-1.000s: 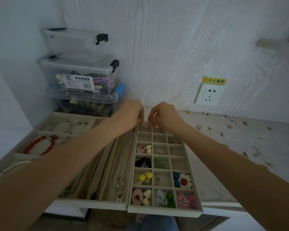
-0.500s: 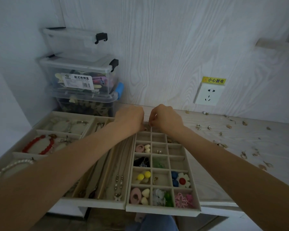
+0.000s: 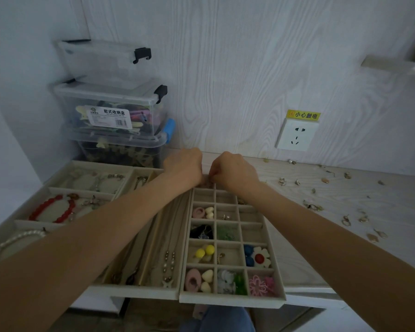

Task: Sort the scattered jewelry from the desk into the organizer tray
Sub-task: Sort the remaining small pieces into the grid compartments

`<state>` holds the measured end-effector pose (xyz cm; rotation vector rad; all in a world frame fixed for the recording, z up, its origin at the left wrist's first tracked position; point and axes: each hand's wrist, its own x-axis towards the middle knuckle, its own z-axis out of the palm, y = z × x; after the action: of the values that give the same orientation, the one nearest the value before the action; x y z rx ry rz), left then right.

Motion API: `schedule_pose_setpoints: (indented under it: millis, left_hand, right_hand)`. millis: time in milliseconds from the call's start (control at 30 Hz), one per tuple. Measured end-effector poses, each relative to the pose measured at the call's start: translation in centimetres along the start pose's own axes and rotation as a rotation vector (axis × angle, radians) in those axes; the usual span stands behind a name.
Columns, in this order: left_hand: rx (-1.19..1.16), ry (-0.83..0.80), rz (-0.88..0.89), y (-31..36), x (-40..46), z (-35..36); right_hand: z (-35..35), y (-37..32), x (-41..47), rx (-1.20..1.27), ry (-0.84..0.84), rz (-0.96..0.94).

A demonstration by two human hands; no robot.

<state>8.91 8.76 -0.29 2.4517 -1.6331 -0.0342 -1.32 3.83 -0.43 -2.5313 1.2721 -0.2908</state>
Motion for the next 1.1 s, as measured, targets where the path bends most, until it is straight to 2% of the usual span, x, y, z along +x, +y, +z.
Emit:
schedule_pose_setpoints:
  millis: [267, 600, 933, 1100]
  left_hand:
    - [-0.191, -0.072, 0.019, -0.6, -0.3, -0.1]
    - [-0.168, -0.101, -0.018, -0.6, 0.2, 0.1]
    - [-0.246, -0.120, -0.038, -1.1, 0.1, -0.2]
    - [-0.260, -0.135, -0.027, -1.0, -0.1, -0.2]
  right_hand:
    - [-0.1, -0.5, -0.4, -0.118, 0.041, -0.024]
    - [0.1, -0.7, -1.0, -0.101, 0.077, -0.024]
    - [0.2, -0.7, -1.5, -0.404, 0.077, -0.241]
    - [0.3, -0.6, -1.7, -0.454, 0.064, -0.268]
